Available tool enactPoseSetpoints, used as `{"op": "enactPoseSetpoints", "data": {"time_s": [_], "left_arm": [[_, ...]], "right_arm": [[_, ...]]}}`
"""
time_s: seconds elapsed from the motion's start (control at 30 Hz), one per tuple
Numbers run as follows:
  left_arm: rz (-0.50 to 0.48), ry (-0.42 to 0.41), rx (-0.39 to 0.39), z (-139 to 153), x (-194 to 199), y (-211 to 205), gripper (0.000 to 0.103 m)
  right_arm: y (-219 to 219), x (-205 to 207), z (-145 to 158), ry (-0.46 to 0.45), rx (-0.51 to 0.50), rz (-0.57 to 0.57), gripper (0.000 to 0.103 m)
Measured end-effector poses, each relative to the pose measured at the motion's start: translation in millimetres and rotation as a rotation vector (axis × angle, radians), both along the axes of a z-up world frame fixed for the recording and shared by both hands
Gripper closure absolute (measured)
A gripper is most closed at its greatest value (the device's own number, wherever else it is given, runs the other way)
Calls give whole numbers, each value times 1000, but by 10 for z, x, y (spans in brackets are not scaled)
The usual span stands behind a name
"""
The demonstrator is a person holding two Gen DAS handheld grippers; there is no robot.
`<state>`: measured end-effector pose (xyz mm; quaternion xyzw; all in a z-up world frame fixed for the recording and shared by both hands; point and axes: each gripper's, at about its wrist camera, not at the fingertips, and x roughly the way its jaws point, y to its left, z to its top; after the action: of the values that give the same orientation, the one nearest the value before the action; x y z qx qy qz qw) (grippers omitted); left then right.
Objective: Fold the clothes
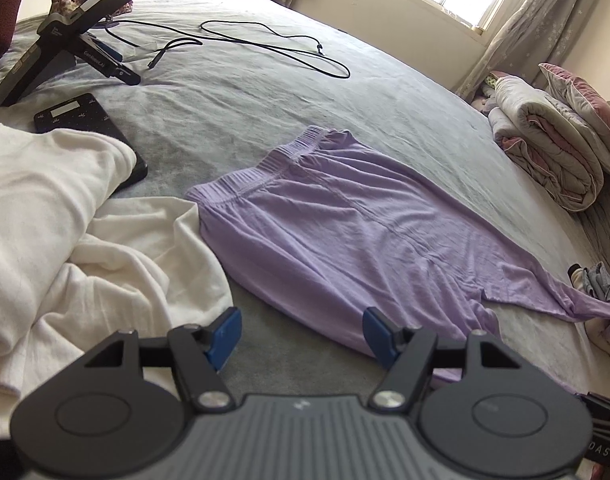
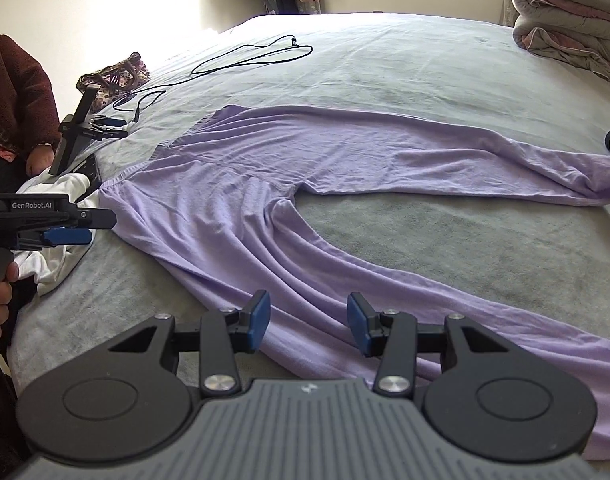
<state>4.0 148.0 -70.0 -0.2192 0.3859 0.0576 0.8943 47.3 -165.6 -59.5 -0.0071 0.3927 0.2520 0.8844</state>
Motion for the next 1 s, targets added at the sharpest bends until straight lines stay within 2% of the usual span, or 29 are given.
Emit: {"op": "enactPoseSetpoints", "data": {"time_s": [0.4, 0.8, 0.87, 1.0], "left_arm": [[-29, 2, 1, 4, 84, -75, 35], [2, 15, -34, -33, 90, 25, 37], [7, 17, -38, -43, 100, 38, 39], [41, 20, -43, -71, 112, 73, 49]], "right_arm": [[-20, 9, -52, 11, -20, 21, 56], [2, -41, -41, -1, -18, 68, 56], [24, -51, -56, -7, -25, 90, 56], [98, -65, -79, -39, -47, 128, 56]]}}
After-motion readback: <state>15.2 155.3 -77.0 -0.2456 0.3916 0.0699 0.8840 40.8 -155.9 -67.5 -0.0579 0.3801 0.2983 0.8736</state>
